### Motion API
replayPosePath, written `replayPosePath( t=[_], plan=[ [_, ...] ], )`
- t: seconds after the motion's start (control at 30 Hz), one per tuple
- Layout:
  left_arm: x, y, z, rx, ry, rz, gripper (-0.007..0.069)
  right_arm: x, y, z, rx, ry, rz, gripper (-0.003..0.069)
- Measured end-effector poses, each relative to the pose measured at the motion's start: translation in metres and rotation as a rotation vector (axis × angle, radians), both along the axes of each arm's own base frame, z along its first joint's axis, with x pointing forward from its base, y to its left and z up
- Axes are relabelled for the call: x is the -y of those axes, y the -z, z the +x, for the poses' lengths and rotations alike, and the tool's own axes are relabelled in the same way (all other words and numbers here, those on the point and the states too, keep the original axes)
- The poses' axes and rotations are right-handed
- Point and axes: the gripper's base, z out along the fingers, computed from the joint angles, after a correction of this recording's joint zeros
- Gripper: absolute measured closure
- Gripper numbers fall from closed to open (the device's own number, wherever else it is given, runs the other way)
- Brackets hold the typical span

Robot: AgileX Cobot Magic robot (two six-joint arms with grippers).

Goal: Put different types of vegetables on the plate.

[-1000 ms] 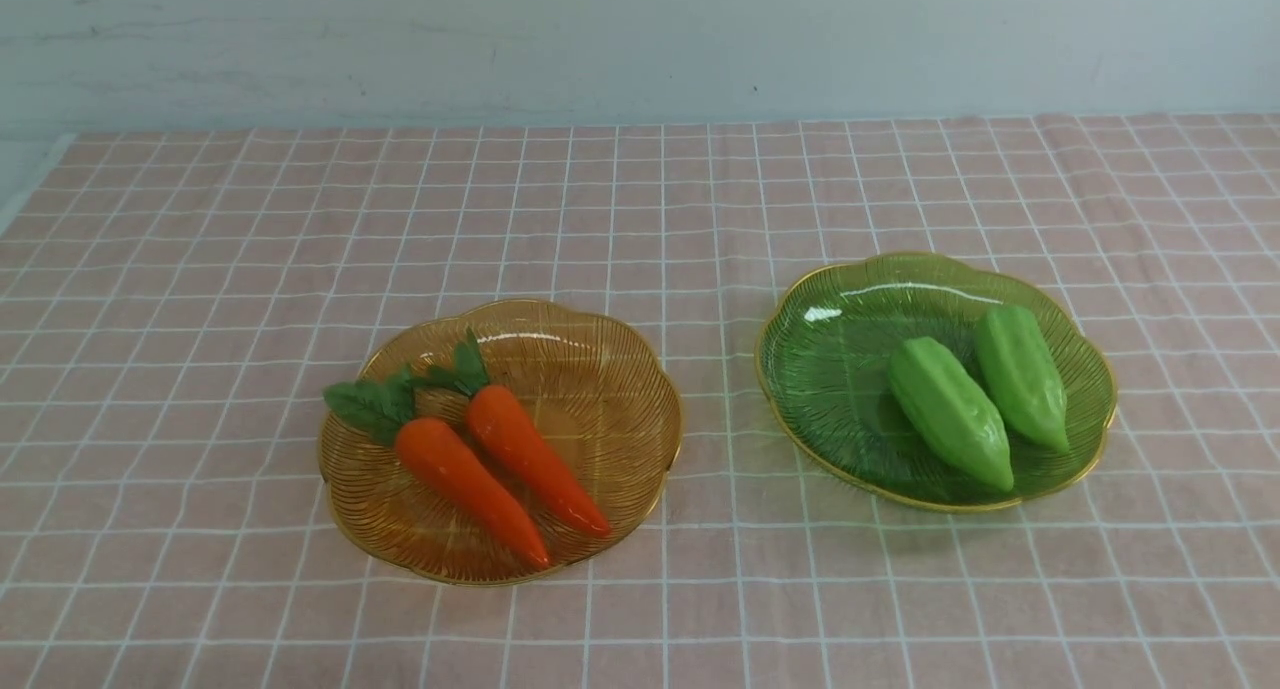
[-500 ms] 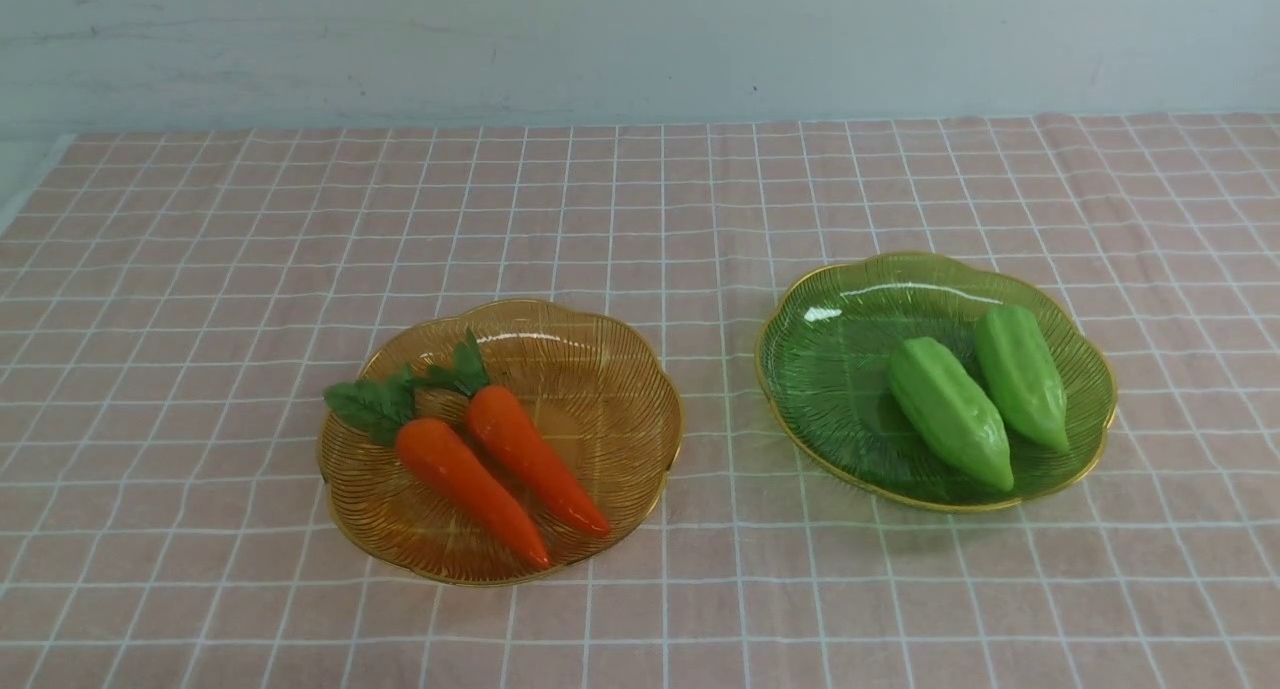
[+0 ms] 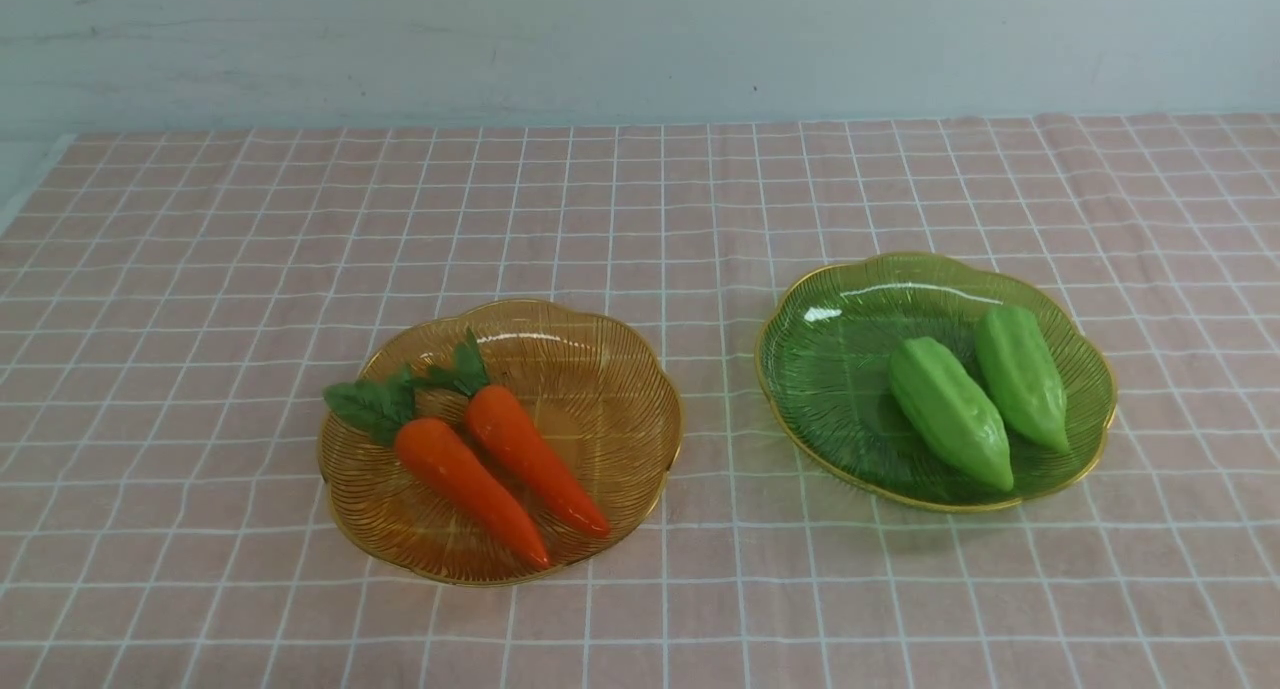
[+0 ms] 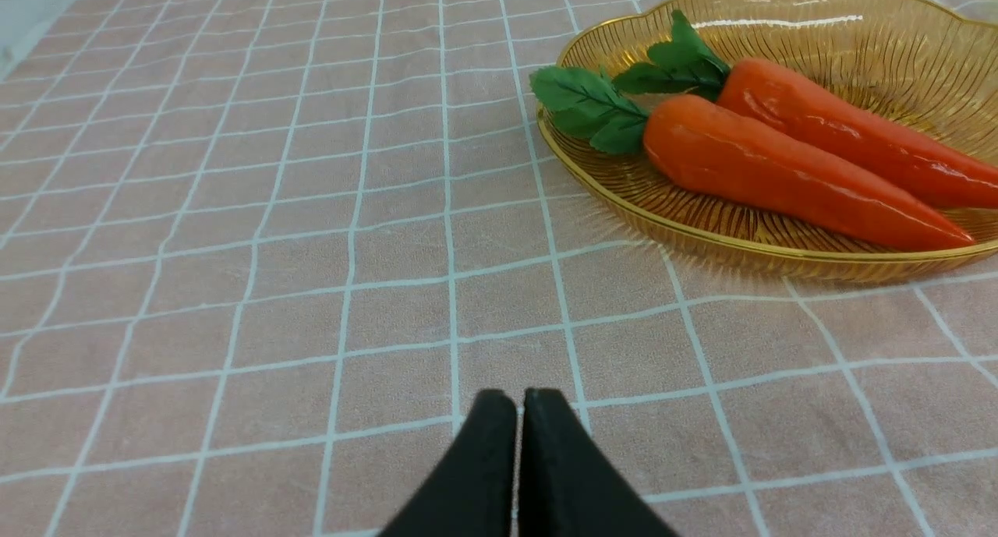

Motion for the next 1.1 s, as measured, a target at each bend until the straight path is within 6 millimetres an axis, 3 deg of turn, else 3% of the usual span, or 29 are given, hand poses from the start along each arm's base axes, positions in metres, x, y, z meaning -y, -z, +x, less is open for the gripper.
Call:
replayPosePath(
  t=[0.1, 0.27, 0.4, 1.1],
  plan=[
    [0.0, 0.0, 0.0, 0.0, 0.0, 0.0, 0.0627, 0.002, 0.016, 0.005, -0.069, 0.064, -0.016, 0.0676],
    [0.0, 0.0, 0.0, 0.0, 0.0, 0.0, 0.0627, 0.005, 0.082, 0.019, -0.265, 0.173, -0.033, 0.0676],
    [0.0, 0.0, 0.0, 0.002, 0.0, 0.0, 0.0627, 0.007, 0.119, 0.021, -0.365, 0.196, -0.034, 0.0676],
    [0.0, 0.0, 0.0, 0.003, 0.0, 0.0, 0.0627, 0.007, 0.118, 0.021, -0.346, 0.204, -0.021, 0.0676]
  ],
)
